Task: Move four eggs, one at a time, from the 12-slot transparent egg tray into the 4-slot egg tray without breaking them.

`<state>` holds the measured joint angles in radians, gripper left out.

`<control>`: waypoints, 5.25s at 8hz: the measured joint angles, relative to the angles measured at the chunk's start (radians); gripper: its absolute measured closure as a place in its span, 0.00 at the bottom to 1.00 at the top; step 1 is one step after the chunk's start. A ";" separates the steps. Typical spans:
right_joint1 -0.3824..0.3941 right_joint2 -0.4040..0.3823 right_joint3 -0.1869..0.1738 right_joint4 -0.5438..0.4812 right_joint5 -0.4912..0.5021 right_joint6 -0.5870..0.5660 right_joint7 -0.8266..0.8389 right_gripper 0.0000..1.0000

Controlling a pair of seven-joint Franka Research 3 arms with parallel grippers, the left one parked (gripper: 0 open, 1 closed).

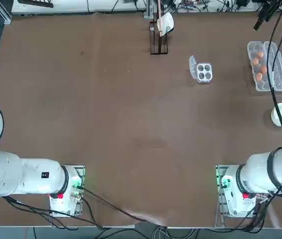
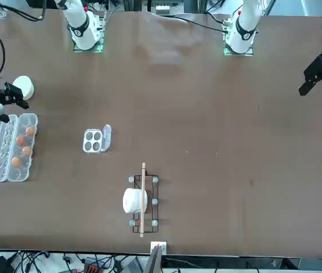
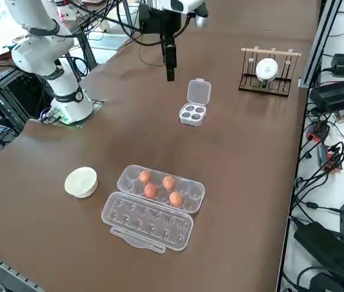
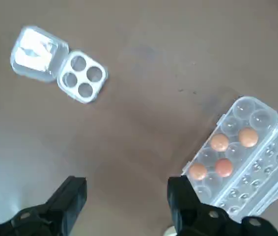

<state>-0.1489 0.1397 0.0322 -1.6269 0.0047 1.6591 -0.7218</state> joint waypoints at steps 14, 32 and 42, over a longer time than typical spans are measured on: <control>-0.256 0.066 -0.017 -0.514 -0.113 0.728 -0.989 0.02; -0.289 0.257 -0.017 -0.510 -0.113 0.892 -1.071 0.19; -0.298 0.268 -0.016 -0.508 -0.113 0.907 -1.082 0.42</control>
<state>-0.4472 0.4081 0.0160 -2.1344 -0.1081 2.5661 -1.8039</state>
